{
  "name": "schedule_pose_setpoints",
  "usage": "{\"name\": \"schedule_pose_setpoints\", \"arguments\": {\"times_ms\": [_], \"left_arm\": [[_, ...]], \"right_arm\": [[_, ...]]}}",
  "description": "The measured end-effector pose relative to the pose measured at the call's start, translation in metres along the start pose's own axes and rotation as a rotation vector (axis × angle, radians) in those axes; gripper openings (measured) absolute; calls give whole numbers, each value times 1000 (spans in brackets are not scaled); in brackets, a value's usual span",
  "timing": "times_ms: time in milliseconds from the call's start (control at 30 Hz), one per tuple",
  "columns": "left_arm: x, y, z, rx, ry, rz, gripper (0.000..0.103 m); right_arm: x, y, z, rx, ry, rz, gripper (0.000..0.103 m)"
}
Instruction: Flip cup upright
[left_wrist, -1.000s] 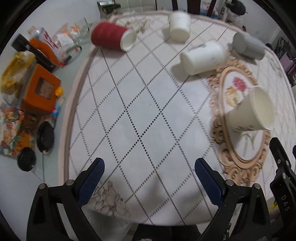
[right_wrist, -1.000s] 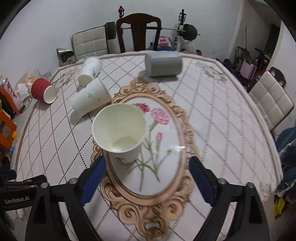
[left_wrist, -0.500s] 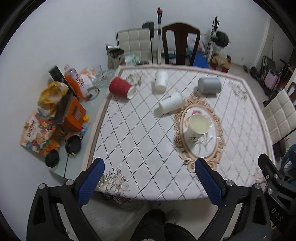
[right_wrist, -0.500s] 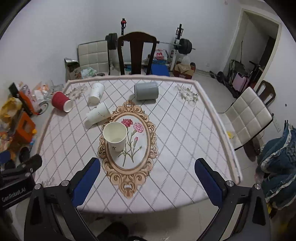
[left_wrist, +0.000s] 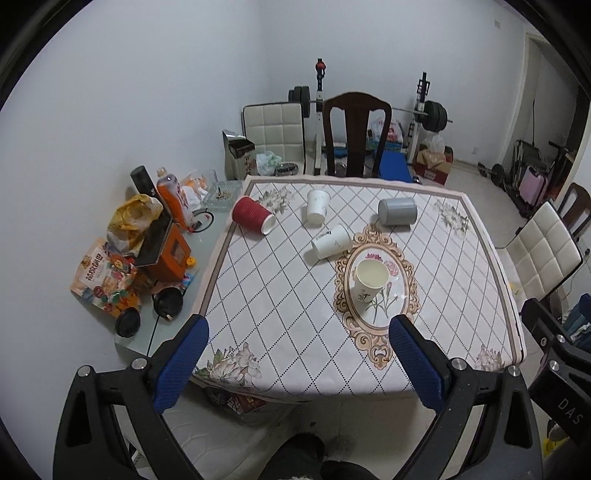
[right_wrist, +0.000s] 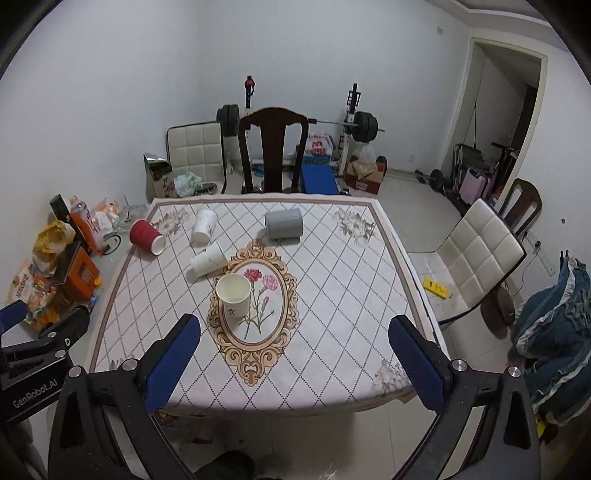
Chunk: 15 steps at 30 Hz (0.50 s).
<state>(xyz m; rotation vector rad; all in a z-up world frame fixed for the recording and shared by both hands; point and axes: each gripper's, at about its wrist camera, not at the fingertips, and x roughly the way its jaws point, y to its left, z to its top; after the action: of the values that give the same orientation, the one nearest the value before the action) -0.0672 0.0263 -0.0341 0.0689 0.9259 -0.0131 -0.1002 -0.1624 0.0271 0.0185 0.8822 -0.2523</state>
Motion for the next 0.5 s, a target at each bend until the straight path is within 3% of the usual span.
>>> {"name": "schedule_pose_setpoints", "arguments": {"times_ms": [500], "left_arm": [[-12, 6, 0, -20, -36, 24, 100]], "right_arm": [[-13, 0, 4, -12, -9, 8, 103]]}}
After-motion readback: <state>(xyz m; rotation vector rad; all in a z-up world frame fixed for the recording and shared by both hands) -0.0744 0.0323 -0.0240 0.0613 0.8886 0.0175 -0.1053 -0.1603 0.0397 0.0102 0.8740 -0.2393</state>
